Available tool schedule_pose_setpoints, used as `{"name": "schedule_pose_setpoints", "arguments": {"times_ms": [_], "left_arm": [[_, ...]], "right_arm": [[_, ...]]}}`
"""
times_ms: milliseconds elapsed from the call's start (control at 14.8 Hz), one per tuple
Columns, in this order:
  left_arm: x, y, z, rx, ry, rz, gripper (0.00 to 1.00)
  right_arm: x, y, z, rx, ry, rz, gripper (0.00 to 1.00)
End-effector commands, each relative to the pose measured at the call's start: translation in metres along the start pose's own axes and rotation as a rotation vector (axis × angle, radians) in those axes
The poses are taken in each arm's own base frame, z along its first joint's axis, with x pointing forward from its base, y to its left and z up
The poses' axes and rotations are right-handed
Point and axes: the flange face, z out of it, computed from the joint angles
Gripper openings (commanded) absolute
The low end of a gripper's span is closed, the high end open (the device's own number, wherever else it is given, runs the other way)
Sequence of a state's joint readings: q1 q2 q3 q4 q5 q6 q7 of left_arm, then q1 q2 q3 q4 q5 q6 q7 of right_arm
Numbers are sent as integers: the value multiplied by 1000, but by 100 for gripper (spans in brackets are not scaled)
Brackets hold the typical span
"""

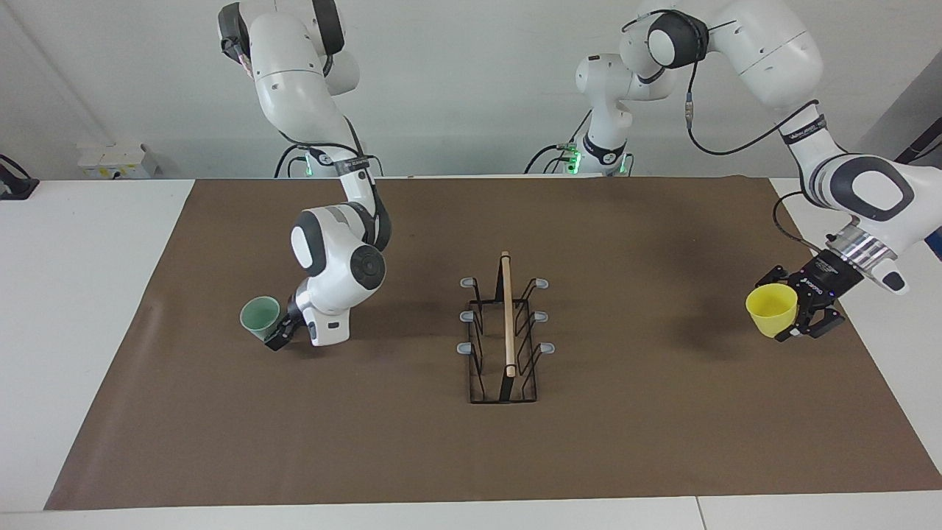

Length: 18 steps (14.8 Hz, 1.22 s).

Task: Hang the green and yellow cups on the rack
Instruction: 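Grasp the yellow cup with the left gripper while the right gripper grasps the green cup, then carry the yellow cup toward the rack with the left gripper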

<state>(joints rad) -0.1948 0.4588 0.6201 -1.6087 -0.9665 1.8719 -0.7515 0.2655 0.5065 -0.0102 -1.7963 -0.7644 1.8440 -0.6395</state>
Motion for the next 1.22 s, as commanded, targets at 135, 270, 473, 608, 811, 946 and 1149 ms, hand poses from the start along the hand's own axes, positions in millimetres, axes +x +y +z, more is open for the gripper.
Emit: {"name": "schedule_pose_setpoints", "arguments": {"times_ms": [135,270,473,608,811,946,1149], "left_arm": [[-58,23,-17,88,139,131,0],[-85,27,-25,109,168,177,0],[-123,28,-31,155,216,259,0],[-153,29,-25,210,273,343,0],[-202,29,-7,282,361,484,0],[-231,29,5,300,414,531,0],[-284,24,40,297,532,637,0]], "right_arm": [[-10,-16,0,-128,-104,-143,100],[-9,-19,9,-154,-118,-174,100],[-16,-13,19,-177,-103,-175,100],[-17,-9,21,-211,-118,-188,88],[-19,-8,21,-220,-127,-192,0],[-19,-5,13,-229,-137,-178,0],[-18,-1,-2,-235,-144,-162,0]]}}
